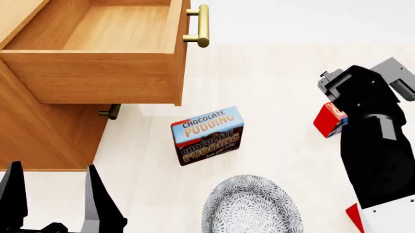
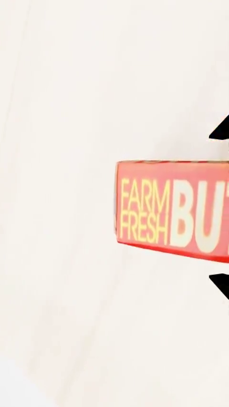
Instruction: Put the butter at the front in the top drawer of the cabinet and close it.
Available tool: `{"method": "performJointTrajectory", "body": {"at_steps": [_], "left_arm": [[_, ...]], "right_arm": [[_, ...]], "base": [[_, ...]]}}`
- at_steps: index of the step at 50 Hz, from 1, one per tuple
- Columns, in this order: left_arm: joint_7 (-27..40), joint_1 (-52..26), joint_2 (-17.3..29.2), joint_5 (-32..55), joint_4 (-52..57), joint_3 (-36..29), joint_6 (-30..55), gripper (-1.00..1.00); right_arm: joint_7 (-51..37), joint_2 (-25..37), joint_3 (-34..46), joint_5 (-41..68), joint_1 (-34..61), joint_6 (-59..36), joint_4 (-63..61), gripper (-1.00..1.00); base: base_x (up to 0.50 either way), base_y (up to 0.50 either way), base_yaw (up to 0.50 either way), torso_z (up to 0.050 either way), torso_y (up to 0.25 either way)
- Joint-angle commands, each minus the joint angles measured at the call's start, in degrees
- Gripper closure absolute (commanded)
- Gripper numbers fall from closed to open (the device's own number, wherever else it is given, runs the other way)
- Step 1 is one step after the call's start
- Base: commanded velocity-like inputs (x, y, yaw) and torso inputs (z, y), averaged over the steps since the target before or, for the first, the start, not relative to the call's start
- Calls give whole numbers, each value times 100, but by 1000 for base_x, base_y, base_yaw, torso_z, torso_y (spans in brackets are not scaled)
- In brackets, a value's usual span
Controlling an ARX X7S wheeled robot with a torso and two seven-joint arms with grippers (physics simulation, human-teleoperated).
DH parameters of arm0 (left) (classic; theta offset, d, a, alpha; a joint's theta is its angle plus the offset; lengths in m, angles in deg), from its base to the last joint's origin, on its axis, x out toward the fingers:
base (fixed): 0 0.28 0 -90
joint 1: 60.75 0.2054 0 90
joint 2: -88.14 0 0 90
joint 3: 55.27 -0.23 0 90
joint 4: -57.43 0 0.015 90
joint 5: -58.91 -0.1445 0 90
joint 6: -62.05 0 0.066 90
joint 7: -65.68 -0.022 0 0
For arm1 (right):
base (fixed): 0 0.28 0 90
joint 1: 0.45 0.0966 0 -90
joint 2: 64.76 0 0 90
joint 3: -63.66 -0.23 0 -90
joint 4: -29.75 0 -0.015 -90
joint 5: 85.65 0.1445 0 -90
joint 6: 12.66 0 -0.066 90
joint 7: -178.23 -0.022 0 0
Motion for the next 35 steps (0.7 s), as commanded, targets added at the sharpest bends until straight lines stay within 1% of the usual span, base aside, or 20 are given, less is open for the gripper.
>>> {"method": "performJointTrajectory", "body": {"at_steps": [1,35], "left_arm": [[-4,-6,-4,17,-43,0,-28,-100],[-6,29,23,71,-85,39,-123,-100]], "right_arm": [[9,-11,-35,-4,-59,-7,0,-100],[75,-52,-100,-4,-180,-77,0,-100]], "base": [[0,0,0,0,0],[0,0,0,0,0]]}}
